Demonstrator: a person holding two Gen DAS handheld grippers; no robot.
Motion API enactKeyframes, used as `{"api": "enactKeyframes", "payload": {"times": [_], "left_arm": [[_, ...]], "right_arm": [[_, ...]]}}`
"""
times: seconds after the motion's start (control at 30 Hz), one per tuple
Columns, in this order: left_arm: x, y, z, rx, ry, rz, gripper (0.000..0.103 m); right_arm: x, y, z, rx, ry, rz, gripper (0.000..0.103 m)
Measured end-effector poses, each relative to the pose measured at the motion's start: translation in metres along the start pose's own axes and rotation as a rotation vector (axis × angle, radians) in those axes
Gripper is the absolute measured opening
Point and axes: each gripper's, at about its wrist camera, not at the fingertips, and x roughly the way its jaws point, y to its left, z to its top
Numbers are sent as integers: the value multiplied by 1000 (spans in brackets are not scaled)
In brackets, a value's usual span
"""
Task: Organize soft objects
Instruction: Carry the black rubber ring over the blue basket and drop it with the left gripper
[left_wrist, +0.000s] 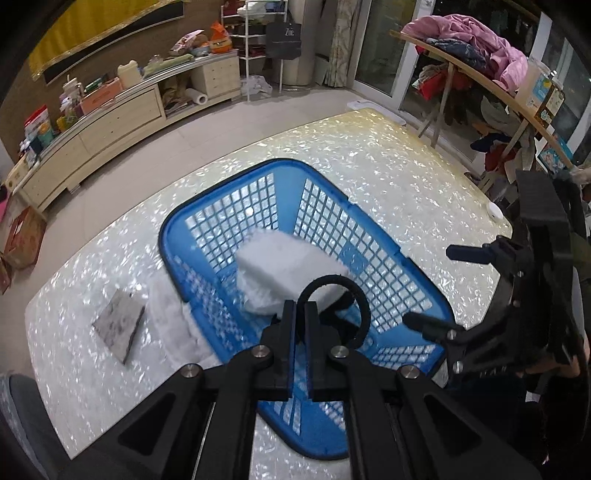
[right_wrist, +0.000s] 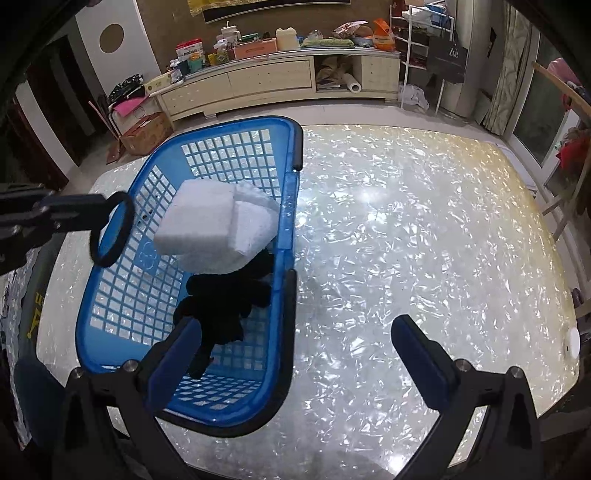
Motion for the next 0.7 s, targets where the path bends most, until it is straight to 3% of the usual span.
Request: {"api": "enactKeyframes", "payload": {"times": [0.47, 0.7], "left_arm": [[58, 1, 27, 38, 59, 26, 3], [84, 3, 19, 35, 114, 36, 3]], "right_arm": [[14, -15, 5, 29, 6, 17, 103], [19, -17, 3, 37, 12, 27, 103]]}}
